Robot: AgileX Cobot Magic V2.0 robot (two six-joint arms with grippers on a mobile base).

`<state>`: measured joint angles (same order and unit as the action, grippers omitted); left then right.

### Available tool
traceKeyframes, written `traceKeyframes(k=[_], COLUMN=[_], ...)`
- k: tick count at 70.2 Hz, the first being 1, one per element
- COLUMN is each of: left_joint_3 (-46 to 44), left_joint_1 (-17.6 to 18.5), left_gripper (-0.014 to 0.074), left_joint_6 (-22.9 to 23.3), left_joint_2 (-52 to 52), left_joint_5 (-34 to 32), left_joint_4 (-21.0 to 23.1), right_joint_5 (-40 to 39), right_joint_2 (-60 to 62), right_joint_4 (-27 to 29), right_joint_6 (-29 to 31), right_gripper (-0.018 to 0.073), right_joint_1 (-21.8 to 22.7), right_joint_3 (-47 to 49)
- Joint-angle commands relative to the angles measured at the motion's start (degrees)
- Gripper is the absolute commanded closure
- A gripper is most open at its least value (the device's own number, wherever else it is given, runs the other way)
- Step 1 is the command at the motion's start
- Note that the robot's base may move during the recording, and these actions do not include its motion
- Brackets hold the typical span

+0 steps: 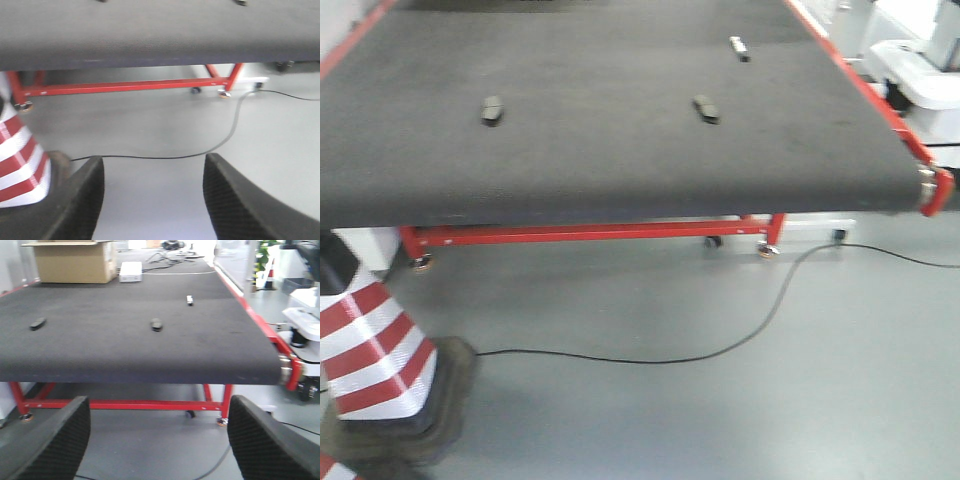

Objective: Move and align brake pads A on conveyor

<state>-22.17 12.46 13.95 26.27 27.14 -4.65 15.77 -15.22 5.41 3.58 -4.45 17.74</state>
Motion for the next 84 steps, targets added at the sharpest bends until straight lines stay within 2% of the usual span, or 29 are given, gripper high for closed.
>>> traceKeyframes(k=[1, 84], left_joint_3=[-1.65, -1.65], left_joint_1=[0.19, 0.19], left_gripper=[0.0190, 0.0190], left_joint_6=[0.26, 0.26], left_joint_2=[0.29, 0.29], left_joint_5=[-3.66, -3.61], left_joint_4=[-0.13, -0.13], right_joint_5=[-4.46, -4.45], right_joint_2=[-0.61, -0.61], right_joint_4=[-0.06, -0.06], right_joint_6=[0.22, 0.22], right_gripper=[0.0023, 0.0023], right_joint_1=[0.23, 0.23], right_joint_3=[1.61, 1.61])
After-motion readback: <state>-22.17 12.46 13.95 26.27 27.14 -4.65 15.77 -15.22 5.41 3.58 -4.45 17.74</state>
